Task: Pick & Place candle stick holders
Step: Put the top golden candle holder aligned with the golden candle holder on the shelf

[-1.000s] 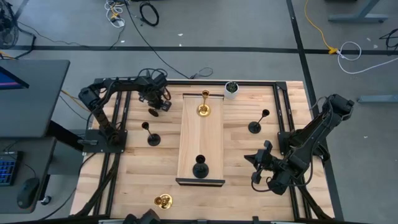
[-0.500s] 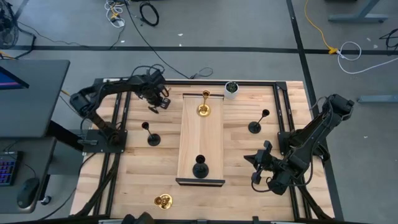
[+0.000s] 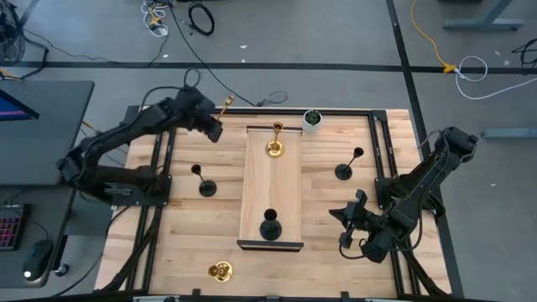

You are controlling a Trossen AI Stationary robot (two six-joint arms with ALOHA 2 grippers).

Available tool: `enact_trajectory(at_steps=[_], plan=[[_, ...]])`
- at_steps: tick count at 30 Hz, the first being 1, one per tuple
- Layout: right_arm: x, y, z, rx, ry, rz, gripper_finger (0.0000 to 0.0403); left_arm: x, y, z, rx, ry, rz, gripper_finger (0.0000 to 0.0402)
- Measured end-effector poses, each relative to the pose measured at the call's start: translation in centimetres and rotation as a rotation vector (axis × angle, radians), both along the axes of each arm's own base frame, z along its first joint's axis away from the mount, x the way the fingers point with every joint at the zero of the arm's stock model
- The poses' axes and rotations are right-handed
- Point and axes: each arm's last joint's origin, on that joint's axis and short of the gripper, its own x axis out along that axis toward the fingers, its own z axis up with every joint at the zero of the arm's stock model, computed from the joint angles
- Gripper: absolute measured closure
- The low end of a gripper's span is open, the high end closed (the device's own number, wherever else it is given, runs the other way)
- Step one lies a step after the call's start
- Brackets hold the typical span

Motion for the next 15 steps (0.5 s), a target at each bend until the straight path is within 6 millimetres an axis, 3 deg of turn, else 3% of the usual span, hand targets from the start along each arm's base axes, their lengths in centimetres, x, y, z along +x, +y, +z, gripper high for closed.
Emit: enact_trajectory(at_steps=[5, 15], plan=[[0.0, 0.0, 0.0, 0.000, 0.000, 0.000, 0.0403, 0.7, -1.8, 1.2, 0.135, -0.218, -0.186, 0.0392], [0.0, 0.0, 0.0, -0.005, 0.001, 0.002, 0.0403, 0.7, -4.0, -2.8, 0.321, -0.572, -0.355, 0.0392]])
